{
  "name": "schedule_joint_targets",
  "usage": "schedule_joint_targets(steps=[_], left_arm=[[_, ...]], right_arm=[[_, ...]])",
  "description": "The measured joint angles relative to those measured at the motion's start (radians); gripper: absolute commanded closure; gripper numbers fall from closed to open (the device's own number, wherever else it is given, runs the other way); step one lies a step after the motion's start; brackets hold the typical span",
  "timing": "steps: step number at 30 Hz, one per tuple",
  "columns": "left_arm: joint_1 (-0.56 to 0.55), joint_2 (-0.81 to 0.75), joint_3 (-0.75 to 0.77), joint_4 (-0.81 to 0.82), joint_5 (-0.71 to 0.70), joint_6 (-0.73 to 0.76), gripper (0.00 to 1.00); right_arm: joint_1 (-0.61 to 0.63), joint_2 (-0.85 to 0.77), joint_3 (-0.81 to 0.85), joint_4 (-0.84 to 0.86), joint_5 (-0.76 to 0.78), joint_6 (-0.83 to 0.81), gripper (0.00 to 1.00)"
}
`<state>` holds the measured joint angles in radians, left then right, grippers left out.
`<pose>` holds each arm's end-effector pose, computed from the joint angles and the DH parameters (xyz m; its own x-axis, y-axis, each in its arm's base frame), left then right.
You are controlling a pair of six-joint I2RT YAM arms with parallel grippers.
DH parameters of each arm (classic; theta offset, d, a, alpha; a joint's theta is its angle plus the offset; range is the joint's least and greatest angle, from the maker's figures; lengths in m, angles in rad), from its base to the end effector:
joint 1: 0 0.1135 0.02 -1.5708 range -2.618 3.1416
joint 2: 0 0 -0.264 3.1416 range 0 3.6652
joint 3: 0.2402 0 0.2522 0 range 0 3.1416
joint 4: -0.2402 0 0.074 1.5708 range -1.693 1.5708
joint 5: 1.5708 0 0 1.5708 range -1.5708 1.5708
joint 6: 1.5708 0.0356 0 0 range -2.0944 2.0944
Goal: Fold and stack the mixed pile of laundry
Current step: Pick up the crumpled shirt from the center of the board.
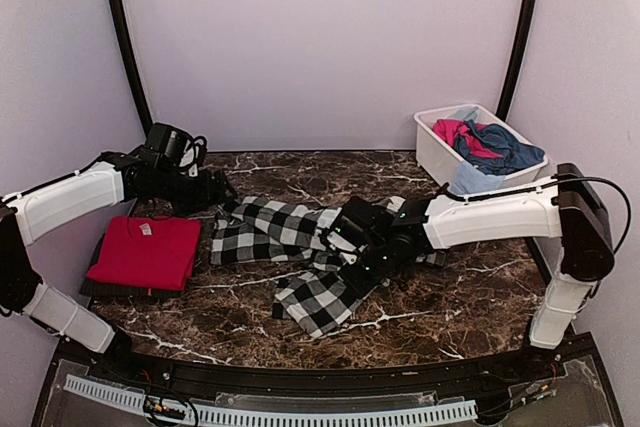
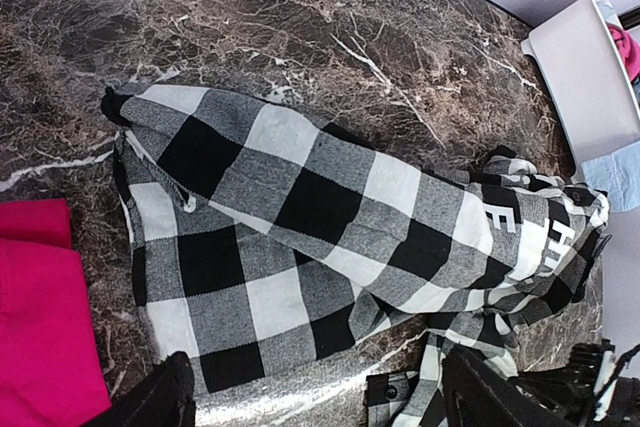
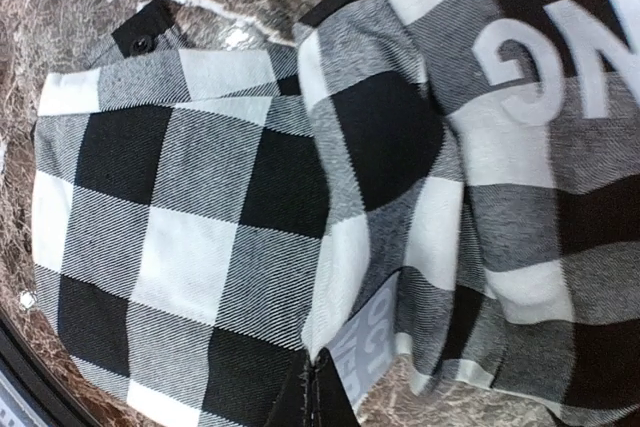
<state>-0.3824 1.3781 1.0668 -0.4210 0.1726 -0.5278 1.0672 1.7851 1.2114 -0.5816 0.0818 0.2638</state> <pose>0.2780 -0.1184 0.2818 -0.7807 -0.2208 -0.5846 0.1076 0.8741 -0.4737 0.1756 0.3127 0.1887 -0.6497 -0.6407 -0.4092 -0.7122 0.7012 0.0331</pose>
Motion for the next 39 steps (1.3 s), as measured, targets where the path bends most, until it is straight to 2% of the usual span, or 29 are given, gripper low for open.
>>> schedule_joint_targets(steps=[1, 2, 3, 4, 5, 6, 7, 12, 18, 23, 28, 30, 31, 32, 34, 35, 39], left_arm=[[0.000, 0.000, -0.002, 0.000, -0.001, 0.001, 0.15], [0.000, 0.000, -0.004, 0.000, -0.001, 0.002, 0.16], [0.000, 0.002, -0.004, 0.000, -0.001, 0.002, 0.15], [0.000, 0.002, -0.004, 0.000, -0.002, 0.003, 0.15], [0.000, 0.003, -0.004, 0.000, -0.002, 0.004, 0.15], [0.000, 0.004, -0.004, 0.000, -0.002, 0.005, 0.15], [0.000, 0.004, -0.004, 0.000, -0.002, 0.006, 0.15], [0.000, 0.011, -0.004, 0.000, -0.002, 0.013, 0.15], [0.000, 0.014, -0.004, 0.000, -0.002, 0.019, 0.11], [0.000, 0.014, -0.004, 0.000, -0.001, 0.024, 0.05], [0.000, 0.015, -0.004, 0.000, -0.001, 0.031, 0.05], [0.000, 0.018, -0.003, 0.000, -0.001, 0.032, 0.04], [0.000, 0.019, -0.003, 0.000, -0.001, 0.033, 0.04], [0.000, 0.021, -0.003, -0.001, -0.001, 0.034, 0.04], [0.000, 0.025, -0.002, -0.001, -0.001, 0.035, 0.04], [0.000, 0.027, -0.002, -0.001, -0.002, 0.035, 0.04], [0.000, 0.031, -0.002, -0.001, -0.003, 0.039, 0.02]], right_arm=[[-0.003, -0.021, 0.000, -0.013, 0.016, -0.002, 1.00], [-0.007, -0.032, 0.000, -0.023, 0.028, -0.002, 0.92], [-0.014, -0.041, 0.000, -0.035, 0.042, -0.002, 0.82], [-0.022, -0.043, 0.000, -0.048, 0.056, -0.004, 0.69], [-0.030, -0.043, 0.000, -0.064, 0.069, -0.009, 0.51], [-0.032, -0.042, -0.001, -0.078, 0.076, -0.002, 0.39], [-0.034, -0.042, -0.002, -0.092, 0.085, -0.001, 0.32], [0.049, -0.055, 0.002, -0.131, 0.098, -0.001, 0.25], [0.171, -0.059, 0.050, -0.096, 0.005, 0.012, 0.21], [0.197, 0.069, 0.118, -0.040, -0.041, 0.022, 0.21], [0.200, 0.188, 0.157, -0.027, -0.048, 0.022, 0.23], [0.203, 0.228, 0.176, -0.027, -0.043, 0.021, 0.29], [0.206, 0.238, 0.187, -0.029, -0.031, 0.021, 0.36], [0.208, 0.246, 0.199, -0.030, -0.025, 0.021, 0.48], [0.210, 0.262, 0.219, -0.039, 0.000, 0.027, 0.85], [0.211, 0.266, 0.225, -0.046, 0.026, 0.032, 1.00], [0.211, 0.253, 0.226, -0.108, 0.117, 0.056, 1.00]])
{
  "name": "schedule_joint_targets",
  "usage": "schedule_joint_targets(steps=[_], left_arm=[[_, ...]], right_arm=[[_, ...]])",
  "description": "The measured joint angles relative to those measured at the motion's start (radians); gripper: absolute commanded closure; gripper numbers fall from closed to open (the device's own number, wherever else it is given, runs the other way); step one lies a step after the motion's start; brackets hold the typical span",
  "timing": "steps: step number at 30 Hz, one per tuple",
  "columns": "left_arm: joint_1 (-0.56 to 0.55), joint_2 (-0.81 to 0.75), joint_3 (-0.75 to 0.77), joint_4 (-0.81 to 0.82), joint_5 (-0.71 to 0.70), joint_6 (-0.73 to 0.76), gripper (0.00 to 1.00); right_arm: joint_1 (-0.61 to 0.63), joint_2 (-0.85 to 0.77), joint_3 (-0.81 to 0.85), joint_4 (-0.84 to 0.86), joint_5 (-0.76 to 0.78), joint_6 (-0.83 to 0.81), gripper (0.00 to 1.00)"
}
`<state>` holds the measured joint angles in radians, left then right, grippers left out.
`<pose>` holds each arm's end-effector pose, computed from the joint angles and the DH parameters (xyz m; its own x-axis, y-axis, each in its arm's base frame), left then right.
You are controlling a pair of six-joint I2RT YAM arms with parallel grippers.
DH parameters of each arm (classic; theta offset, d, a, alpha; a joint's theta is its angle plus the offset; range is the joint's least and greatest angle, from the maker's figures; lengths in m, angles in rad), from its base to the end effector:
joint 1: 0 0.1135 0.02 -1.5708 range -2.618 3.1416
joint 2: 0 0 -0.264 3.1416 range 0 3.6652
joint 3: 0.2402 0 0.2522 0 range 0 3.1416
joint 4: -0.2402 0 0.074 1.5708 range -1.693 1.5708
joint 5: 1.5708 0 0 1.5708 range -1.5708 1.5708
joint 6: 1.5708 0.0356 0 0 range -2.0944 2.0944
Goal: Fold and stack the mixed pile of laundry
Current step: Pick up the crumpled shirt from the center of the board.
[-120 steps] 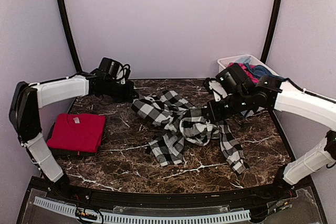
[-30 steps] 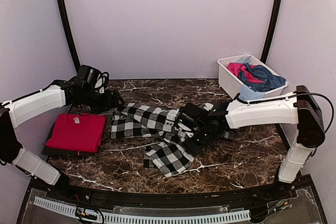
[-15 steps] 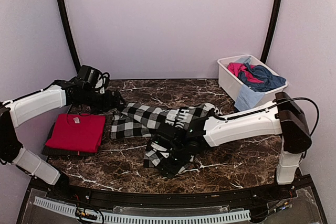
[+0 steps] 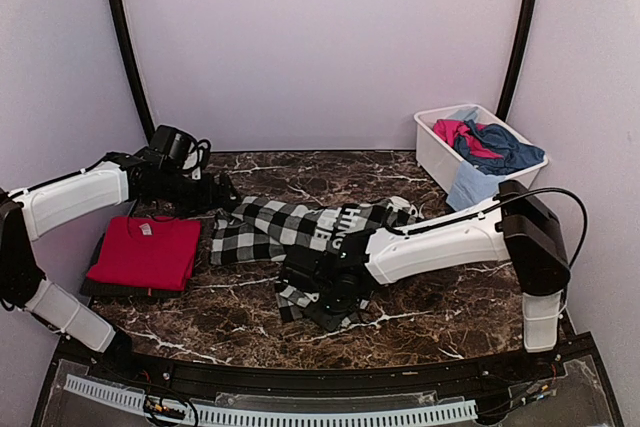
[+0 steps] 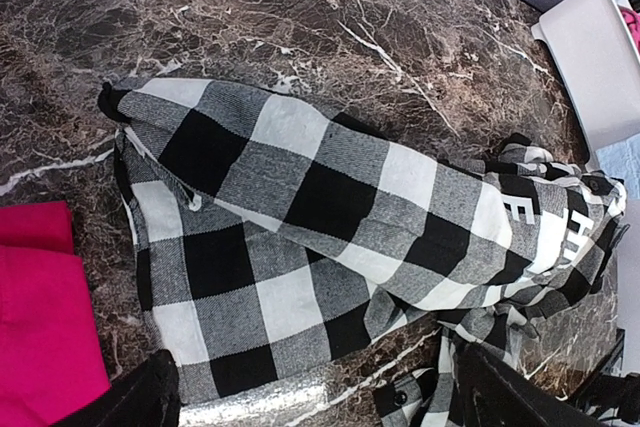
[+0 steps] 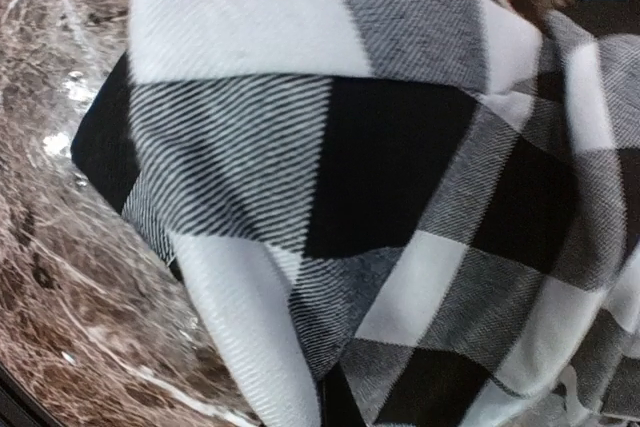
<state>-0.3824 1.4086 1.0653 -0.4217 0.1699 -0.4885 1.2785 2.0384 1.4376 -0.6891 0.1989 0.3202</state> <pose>0.2825 -0.1201 0.2725 -0.7931 -0.1796 -0.5821 0.1232 0.8885 -0.4419 0.1235 0.3860 0.1555 -0.5533 -0.7679 -0.3229 -0.7889 0.6075 -0.0929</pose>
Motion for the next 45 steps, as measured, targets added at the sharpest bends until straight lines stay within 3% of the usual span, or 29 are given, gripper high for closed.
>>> schedule_joint_targets(steps=[4, 8, 14, 19, 25, 31, 39, 45], left_arm=[[0.003, 0.014, 0.005, 0.000, -0.004, 0.013, 0.01], [0.006, 0.041, 0.021, 0.000, -0.015, 0.029, 0.01], [0.014, 0.071, 0.048, 0.003, -0.037, 0.045, 0.01], [0.026, 0.095, 0.056, 0.008, -0.037, 0.048, 0.02], [0.026, 0.099, 0.035, 0.050, 0.018, 0.063, 0.14], [0.013, -0.027, -0.153, 0.129, 0.108, 0.073, 0.32], [-0.172, -0.110, -0.216, 0.172, 0.130, 0.089, 0.56], [-0.185, -0.053, -0.221, 0.233, 0.149, 0.056, 0.64]], right_arm=[[-0.014, -0.110, 0.000, -0.098, 0.100, 0.002, 1.00], [-0.078, -0.351, 0.072, -0.172, 0.208, -0.019, 1.00], [-0.226, -0.656, 0.249, -0.176, 0.356, -0.092, 1.00], [-0.336, -0.800, 0.285, -0.159, 0.399, -0.155, 1.00], [-0.412, -0.793, 0.266, -0.156, 0.392, -0.192, 1.00], [-0.512, -0.806, 0.093, -0.179, 0.370, -0.167, 1.00], [-0.599, -0.925, -0.118, -0.179, 0.285, -0.104, 1.00], [-0.599, -0.932, -0.187, -0.178, 0.233, -0.072, 1.00]])
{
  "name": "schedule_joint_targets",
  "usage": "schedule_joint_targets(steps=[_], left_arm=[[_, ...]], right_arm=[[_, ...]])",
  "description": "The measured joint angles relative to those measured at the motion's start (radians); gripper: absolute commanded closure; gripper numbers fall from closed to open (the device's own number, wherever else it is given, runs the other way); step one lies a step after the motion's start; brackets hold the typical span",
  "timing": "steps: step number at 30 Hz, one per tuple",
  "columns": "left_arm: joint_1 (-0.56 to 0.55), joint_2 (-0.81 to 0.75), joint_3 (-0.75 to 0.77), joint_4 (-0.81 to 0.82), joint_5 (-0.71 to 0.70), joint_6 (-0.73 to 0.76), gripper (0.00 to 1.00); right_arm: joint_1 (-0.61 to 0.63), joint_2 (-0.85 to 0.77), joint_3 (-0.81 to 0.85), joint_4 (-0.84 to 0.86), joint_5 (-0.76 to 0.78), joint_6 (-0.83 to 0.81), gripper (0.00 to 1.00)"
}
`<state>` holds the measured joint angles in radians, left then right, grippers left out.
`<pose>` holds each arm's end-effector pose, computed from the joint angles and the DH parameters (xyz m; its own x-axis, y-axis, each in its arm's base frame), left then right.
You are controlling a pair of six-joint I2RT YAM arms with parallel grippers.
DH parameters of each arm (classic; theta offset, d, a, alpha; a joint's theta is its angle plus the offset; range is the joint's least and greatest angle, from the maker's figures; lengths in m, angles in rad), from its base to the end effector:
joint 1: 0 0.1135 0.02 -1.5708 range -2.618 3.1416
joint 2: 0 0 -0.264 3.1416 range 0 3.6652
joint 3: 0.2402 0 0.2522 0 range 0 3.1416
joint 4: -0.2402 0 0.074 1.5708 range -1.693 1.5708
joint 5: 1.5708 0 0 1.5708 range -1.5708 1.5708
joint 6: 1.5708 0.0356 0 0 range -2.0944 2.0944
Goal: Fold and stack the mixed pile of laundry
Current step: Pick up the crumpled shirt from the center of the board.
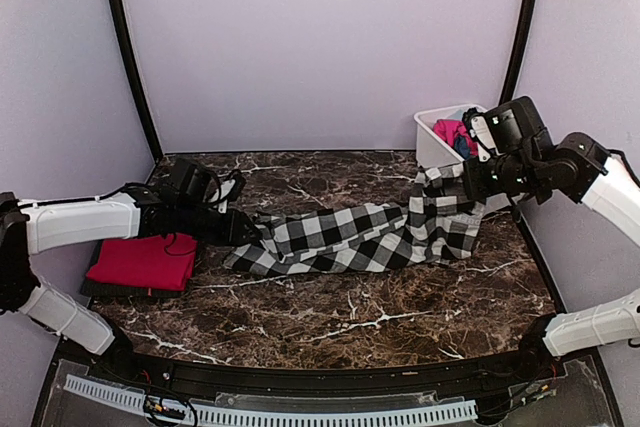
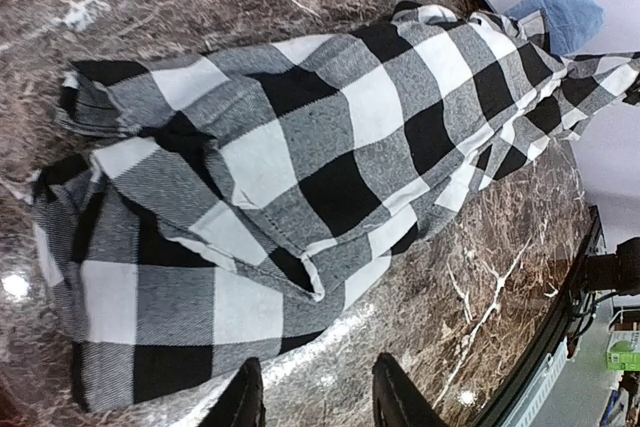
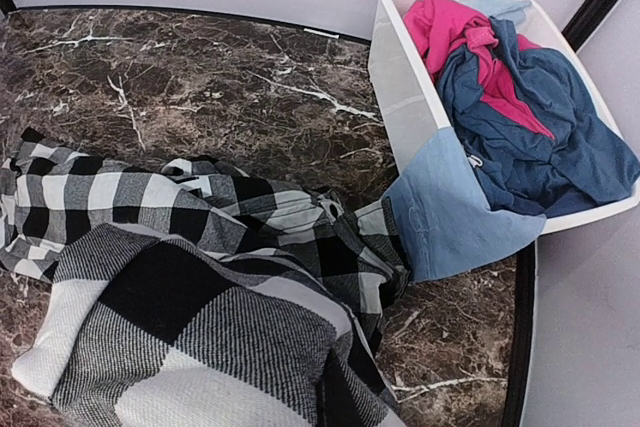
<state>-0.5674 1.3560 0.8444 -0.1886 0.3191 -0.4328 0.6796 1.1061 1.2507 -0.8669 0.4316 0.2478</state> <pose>0.2378 -0.1648 0.2344 -0.7922 0.0326 -0.6094 0.4190 0.7551 -0.5042 0.1768 0.1237 0.3739 -0.5787 -0.1811 -0.7952 -0.1906 0.9781 -0.0841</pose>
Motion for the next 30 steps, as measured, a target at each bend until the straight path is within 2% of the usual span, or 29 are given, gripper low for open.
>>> schedule_joint_targets(steps=[3, 6, 11, 14, 18, 21, 22, 30], left_arm=[[-0.042, 0.067, 0.007, 0.038, 0.005, -0.012, 0.60], [-0.082, 0.116, 0.047, 0.020, -0.009, 0.042, 0.51], [-0.118, 0.149, 0.177, -0.032, -0.122, 0.298, 0.43], [-0.154, 0.149, 0.199, -0.031, -0.185, 0.468, 0.42], [-0.196, 0.143, 0.146, 0.000, -0.240, 0.678, 0.46], [-0.214, 0.134, 0.074, 0.029, -0.266, 0.795, 0.54], [-0.217, 0.134, 0.060, 0.037, -0.272, 0.814, 0.58], [-0.241, 0.138, -0.025, 0.144, -0.296, 0.972, 0.69]], right_arm=[[0.000, 0.000, -0.008, 0.002, -0.011, 0.002, 1.00], [-0.001, 0.000, -0.008, 0.004, -0.010, 0.001, 1.00], [-0.012, -0.002, -0.002, 0.004, -0.006, -0.004, 1.00], [-0.027, -0.008, 0.009, 0.005, -0.006, -0.010, 1.00], [-0.040, -0.014, 0.026, 0.010, -0.011, -0.022, 1.00], [-0.046, -0.014, 0.028, 0.018, -0.018, -0.029, 1.00], [-0.046, -0.014, 0.028, 0.019, -0.020, -0.030, 1.00], [-0.050, -0.014, 0.026, 0.038, -0.040, -0.030, 1.00]])
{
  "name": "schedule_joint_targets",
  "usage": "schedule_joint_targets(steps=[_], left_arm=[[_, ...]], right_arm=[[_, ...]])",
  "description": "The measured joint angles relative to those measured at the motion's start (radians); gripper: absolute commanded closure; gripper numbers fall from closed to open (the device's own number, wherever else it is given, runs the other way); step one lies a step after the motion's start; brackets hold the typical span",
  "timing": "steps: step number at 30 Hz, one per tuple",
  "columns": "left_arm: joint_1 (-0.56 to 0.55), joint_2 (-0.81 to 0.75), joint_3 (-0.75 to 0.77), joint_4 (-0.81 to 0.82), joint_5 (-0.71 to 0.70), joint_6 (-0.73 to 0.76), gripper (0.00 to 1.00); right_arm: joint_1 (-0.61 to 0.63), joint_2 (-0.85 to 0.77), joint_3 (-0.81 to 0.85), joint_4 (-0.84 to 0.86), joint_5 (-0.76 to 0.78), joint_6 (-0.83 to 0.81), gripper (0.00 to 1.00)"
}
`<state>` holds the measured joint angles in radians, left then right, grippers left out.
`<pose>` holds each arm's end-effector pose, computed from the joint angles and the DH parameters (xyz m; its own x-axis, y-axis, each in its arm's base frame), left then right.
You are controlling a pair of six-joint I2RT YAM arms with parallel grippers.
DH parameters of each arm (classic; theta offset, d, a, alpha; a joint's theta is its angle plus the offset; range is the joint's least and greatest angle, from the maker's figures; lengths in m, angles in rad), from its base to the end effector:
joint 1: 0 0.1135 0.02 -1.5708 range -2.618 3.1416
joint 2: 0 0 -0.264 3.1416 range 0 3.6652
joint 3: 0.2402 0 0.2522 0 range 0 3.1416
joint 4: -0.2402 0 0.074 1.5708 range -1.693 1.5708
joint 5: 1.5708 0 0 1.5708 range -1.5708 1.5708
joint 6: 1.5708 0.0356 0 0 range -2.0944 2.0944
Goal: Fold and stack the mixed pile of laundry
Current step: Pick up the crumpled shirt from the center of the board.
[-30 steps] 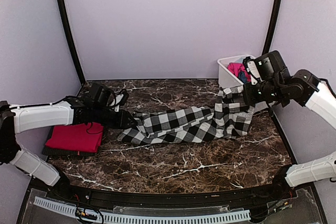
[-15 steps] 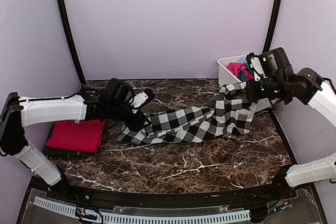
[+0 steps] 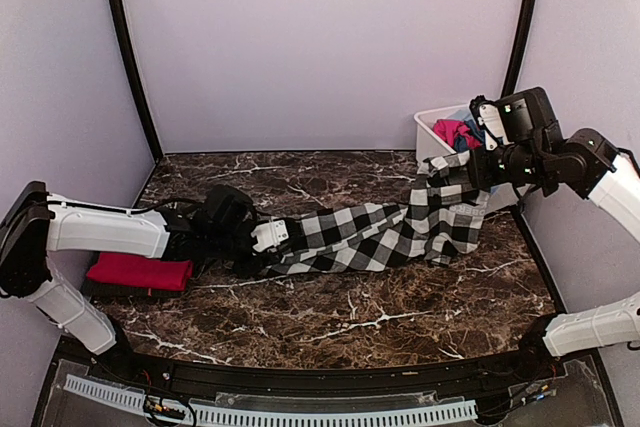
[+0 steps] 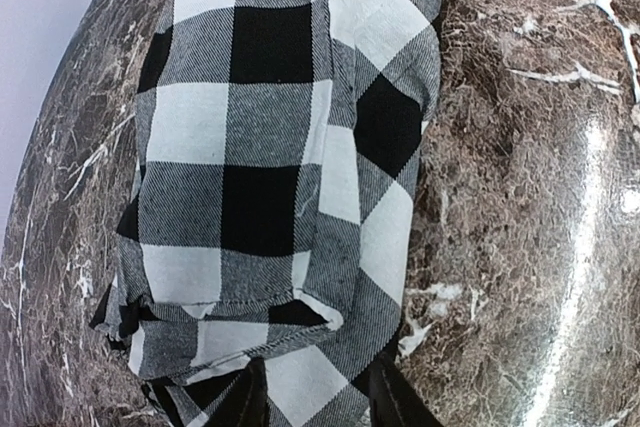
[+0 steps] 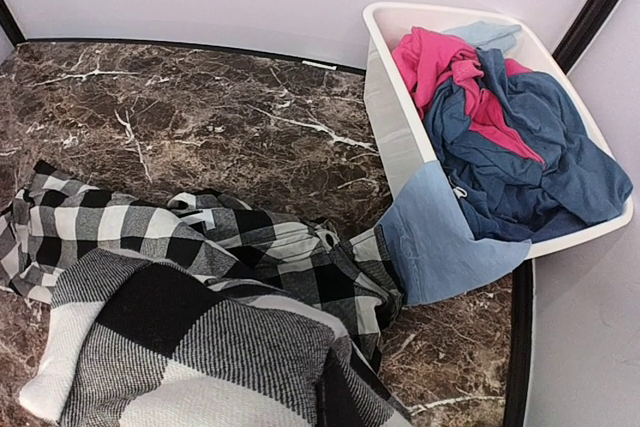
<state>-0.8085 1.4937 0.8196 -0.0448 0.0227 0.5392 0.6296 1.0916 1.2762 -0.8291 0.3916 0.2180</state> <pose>0.2142 -0.2255 0.1985 -0.0129 0.7569 -0.6534 0.8641 0.3373 0.3736 0.1806 0.1147 0.3875 -0.5385 -0.1449 -0.8301 -0.1856 0.9813 -0.0510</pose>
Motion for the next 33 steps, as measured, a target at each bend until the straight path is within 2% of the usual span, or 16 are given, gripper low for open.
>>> schedule_joint_targets(steps=[11, 16, 23, 33], left_arm=[[-0.002, 0.079, 0.000, 0.051, 0.006, 0.091, 0.73], [-0.002, 0.135, 0.010, 0.059, 0.001, 0.122, 0.70], [-0.009, 0.185, 0.012, 0.111, -0.085, 0.169, 0.70], [-0.016, 0.179, 0.011, 0.202, -0.154, 0.214, 0.71]], right_arm=[[-0.017, 0.000, -0.007, 0.016, -0.018, -0.004, 1.00], [-0.023, 0.000, -0.009, 0.021, -0.027, -0.004, 1.00], [-0.031, -0.002, -0.016, 0.021, -0.035, -0.004, 1.00], [-0.034, -0.002, -0.020, 0.022, -0.052, -0.004, 1.00]])
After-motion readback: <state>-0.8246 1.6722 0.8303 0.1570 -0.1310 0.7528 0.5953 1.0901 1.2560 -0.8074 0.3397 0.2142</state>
